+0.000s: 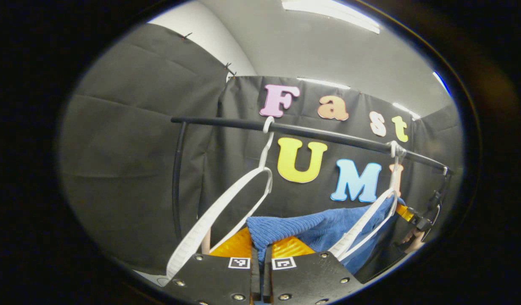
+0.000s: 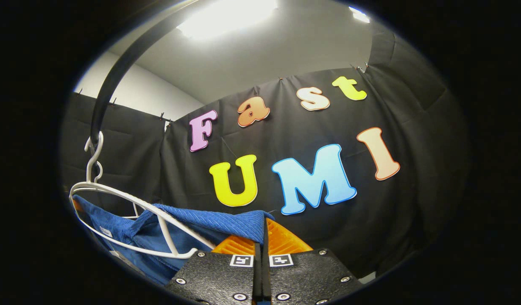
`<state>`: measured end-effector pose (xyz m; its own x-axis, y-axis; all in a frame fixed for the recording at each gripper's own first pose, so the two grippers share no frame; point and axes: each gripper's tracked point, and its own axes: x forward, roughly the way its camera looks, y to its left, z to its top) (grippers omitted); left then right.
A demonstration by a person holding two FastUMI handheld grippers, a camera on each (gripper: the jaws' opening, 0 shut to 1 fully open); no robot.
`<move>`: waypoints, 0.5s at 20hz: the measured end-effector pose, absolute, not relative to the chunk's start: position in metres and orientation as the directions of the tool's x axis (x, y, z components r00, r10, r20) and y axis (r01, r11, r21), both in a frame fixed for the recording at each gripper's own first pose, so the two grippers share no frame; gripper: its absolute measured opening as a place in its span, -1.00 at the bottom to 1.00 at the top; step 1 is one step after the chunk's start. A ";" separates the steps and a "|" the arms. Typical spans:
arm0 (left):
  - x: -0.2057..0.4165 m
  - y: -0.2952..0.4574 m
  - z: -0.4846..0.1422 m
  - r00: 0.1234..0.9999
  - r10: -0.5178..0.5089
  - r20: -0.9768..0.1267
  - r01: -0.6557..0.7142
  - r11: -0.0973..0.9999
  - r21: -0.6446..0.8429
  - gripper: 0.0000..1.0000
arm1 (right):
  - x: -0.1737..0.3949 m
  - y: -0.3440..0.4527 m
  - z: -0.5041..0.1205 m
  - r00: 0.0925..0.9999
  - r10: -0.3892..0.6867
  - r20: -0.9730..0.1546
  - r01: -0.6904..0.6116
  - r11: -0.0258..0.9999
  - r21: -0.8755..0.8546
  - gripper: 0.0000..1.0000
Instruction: Grasp the clothes on the hanger with both hands and then place them into the laundry hamper below.
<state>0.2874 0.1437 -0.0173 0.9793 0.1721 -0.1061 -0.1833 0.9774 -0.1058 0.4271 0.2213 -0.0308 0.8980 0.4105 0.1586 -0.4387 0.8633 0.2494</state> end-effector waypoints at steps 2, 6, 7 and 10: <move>0.286 0.147 -0.029 0.976 0.168 -0.138 -0.185 0.975 -0.124 -0.93 | 0.429 0.225 -0.041 0.907 0.401 0.126 -0.420 0.879 0.225 -1.00; 0.280 0.148 -0.044 0.974 0.165 -0.158 -0.184 0.977 -0.112 -0.95 | 0.428 0.223 -0.051 0.914 0.390 0.113 -0.406 0.885 0.227 -1.00; 0.279 0.148 -0.050 0.970 0.170 -0.174 -0.190 0.976 -0.107 -0.95 | 0.428 0.223 -0.056 0.916 0.389 0.100 -0.402 0.890 0.217 -1.00; 0.276 0.147 -0.068 0.960 0.180 -0.213 -0.202 0.976 -0.086 -0.95 | 0.426 0.222 -0.067 0.922 0.380 0.072 -0.387 0.900 0.202 -1.00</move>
<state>0.2763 0.1469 -0.0683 0.9602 0.1802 -0.2133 -0.2022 0.9756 -0.0857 0.4262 0.2223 -0.0670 0.9221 0.3803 0.0717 -0.3868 0.8997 0.2025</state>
